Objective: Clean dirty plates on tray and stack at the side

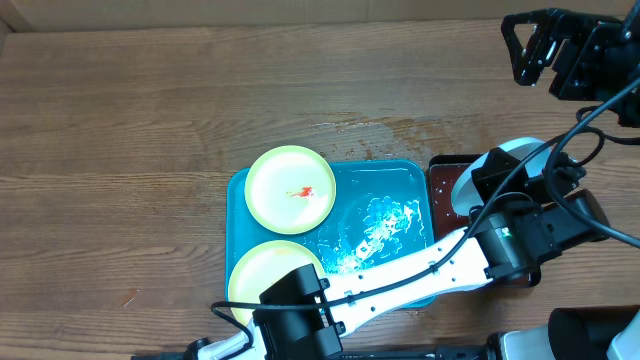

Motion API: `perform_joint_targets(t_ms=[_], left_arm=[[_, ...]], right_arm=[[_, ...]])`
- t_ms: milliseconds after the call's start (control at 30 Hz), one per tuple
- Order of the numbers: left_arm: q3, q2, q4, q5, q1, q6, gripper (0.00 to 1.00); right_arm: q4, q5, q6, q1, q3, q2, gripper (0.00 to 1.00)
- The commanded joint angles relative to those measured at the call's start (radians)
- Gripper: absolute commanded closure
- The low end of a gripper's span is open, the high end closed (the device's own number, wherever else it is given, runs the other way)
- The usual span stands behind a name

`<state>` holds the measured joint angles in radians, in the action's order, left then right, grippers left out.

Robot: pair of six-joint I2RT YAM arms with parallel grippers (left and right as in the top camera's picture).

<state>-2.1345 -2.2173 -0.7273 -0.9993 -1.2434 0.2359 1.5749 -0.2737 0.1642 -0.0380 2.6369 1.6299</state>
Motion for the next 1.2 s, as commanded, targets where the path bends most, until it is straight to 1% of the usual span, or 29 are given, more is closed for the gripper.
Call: perform_joint_targets(t_ms=[0, 67, 133, 167, 200, 233, 300, 467, 600, 700, 867, 1067, 1167], left_arm=[[-0.024, 0.005, -0.067, 0.048, 0.033, -0.045, 0.96], [-0.024, 0.005, -0.127, 0.159, 0.033, -0.130, 0.96], [-0.028, 0.008, -0.191, 0.259, 0.039, -0.259, 0.96], [-0.034, 0.011, -0.223, 0.331, 0.047, -0.324, 0.96], [-0.041, 0.019, -0.248, 0.416, 0.059, -0.365, 0.96], [-0.048, 0.029, -0.266, 0.520, 0.079, -0.389, 0.96], [-0.056, 0.060, -0.276, 0.661, 0.124, -0.440, 0.96], [-0.056, 0.155, -0.325, 0.820, 0.279, -0.549, 0.96], [-0.056, 0.180, -0.426, 0.898, 0.425, -0.618, 0.96], [-0.048, 0.180, -0.491, 0.954, 0.531, -0.641, 0.95], [-0.045, 0.185, -0.567, 0.975, 0.690, -0.686, 0.96], [-0.026, 0.190, -0.592, 0.992, 0.810, -0.724, 0.95], [0.043, 0.216, -0.564, 1.005, 0.889, -0.756, 0.95]], right_arm=[[0.003, -0.010, 0.011, 0.005, 0.022, -0.012, 0.00], [0.005, -0.009, 0.015, 0.005, 0.022, -0.012, 0.00], [0.010, -0.010, 0.019, 0.005, 0.022, -0.012, 0.00], [0.013, -0.010, 0.019, 0.005, 0.022, -0.011, 0.00], [0.016, -0.010, 0.021, 0.005, 0.022, -0.011, 0.00], [0.021, -0.009, 0.022, 0.005, 0.022, -0.011, 0.00], [0.027, -0.009, 0.022, 0.005, 0.022, -0.008, 0.00], [0.052, -0.009, 0.022, 0.005, 0.021, 0.003, 0.00], [0.061, -0.009, 0.022, 0.005, 0.019, 0.009, 0.00], [0.070, -0.009, 0.026, 0.005, 0.019, 0.013, 0.00], [0.107, -0.009, 0.048, 0.005, 0.019, 0.030, 0.00], [0.119, -0.009, 0.066, 0.005, -0.010, 0.049, 0.00], [0.119, -0.010, 0.076, 0.005, -0.051, 0.057, 0.00]])
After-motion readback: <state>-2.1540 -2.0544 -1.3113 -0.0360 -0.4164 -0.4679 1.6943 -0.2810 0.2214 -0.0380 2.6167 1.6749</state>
